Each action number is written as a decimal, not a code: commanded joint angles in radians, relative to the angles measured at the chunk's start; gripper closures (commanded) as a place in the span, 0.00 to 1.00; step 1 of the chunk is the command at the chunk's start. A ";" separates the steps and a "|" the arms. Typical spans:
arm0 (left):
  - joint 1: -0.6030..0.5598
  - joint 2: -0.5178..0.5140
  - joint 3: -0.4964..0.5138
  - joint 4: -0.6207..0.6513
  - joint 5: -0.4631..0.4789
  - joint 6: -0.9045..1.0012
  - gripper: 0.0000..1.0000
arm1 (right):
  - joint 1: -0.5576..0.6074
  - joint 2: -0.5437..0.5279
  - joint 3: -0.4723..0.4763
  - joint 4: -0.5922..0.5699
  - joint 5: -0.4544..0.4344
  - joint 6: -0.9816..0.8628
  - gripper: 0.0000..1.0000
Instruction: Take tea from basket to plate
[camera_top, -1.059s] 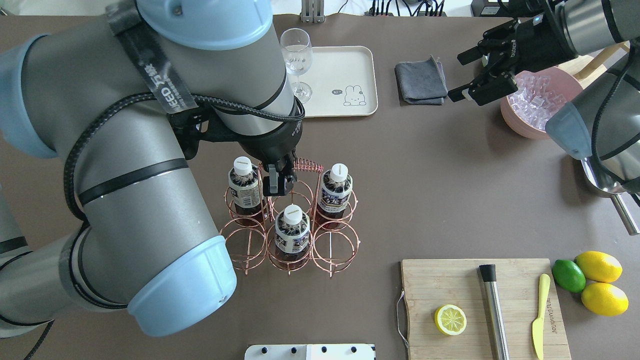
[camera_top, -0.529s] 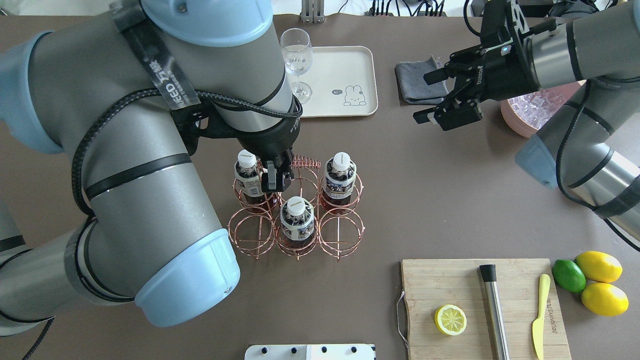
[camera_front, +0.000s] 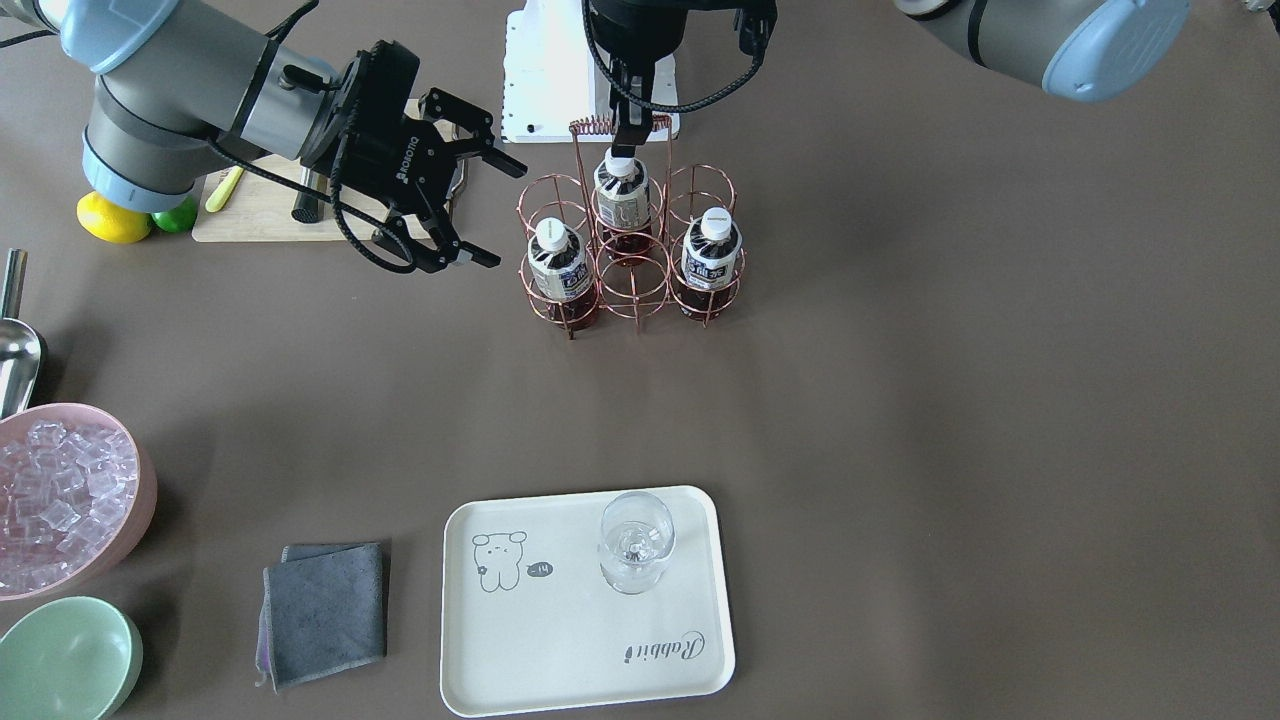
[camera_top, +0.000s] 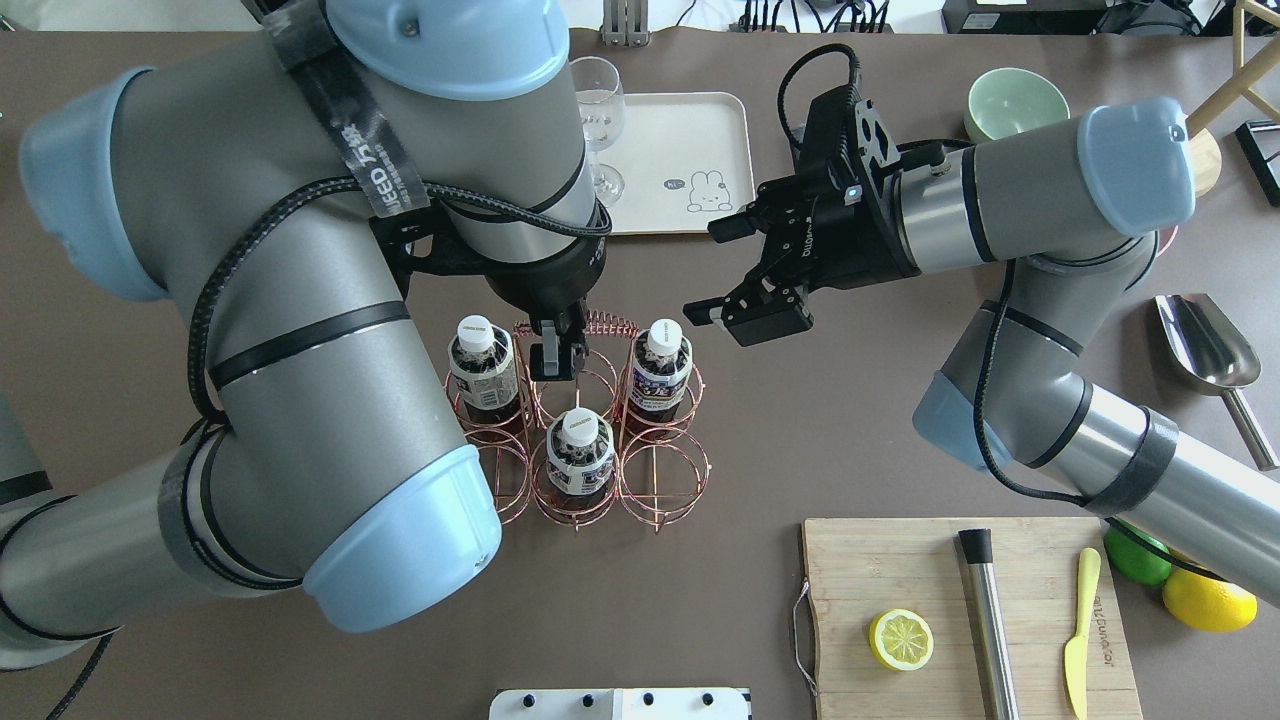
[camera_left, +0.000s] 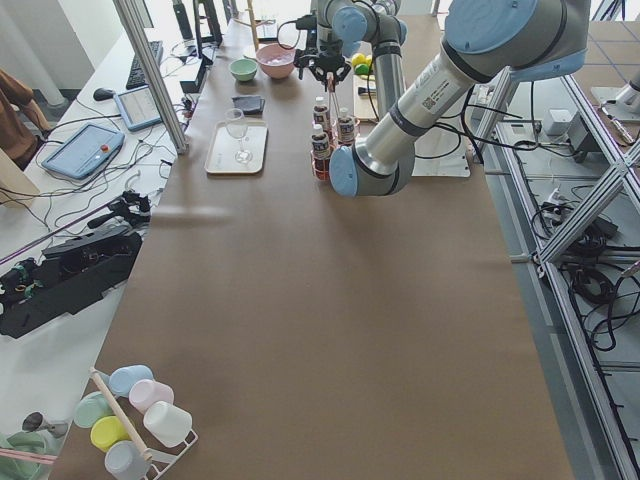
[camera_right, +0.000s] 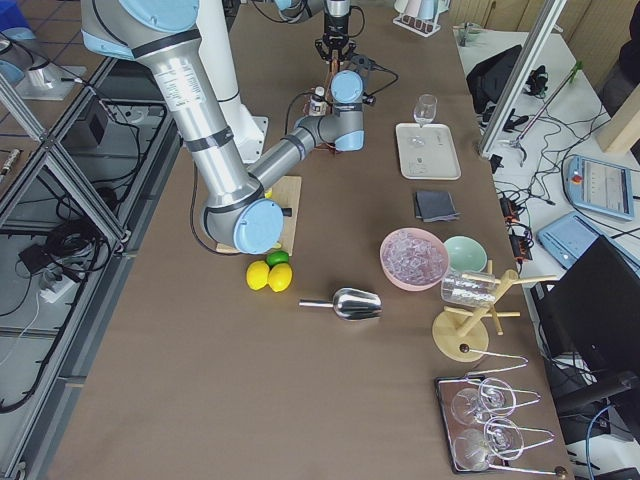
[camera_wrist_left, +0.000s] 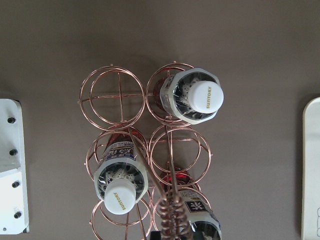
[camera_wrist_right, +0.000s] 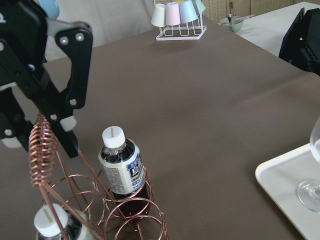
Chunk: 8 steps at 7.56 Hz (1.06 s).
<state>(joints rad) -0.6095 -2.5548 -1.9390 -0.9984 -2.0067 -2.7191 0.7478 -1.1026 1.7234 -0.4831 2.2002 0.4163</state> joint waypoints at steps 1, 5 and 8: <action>-0.003 0.001 -0.015 0.001 0.000 0.002 1.00 | -0.059 0.004 0.007 0.009 -0.046 0.002 0.03; -0.003 0.021 -0.031 0.001 0.000 0.004 1.00 | -0.077 -0.010 -0.002 0.006 -0.071 -0.008 0.06; -0.001 0.024 -0.037 0.004 0.000 0.004 1.00 | -0.105 -0.011 -0.025 0.005 -0.141 -0.022 0.09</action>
<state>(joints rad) -0.6117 -2.5330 -1.9722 -0.9958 -2.0064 -2.7152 0.6651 -1.1132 1.7107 -0.4782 2.1073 0.4056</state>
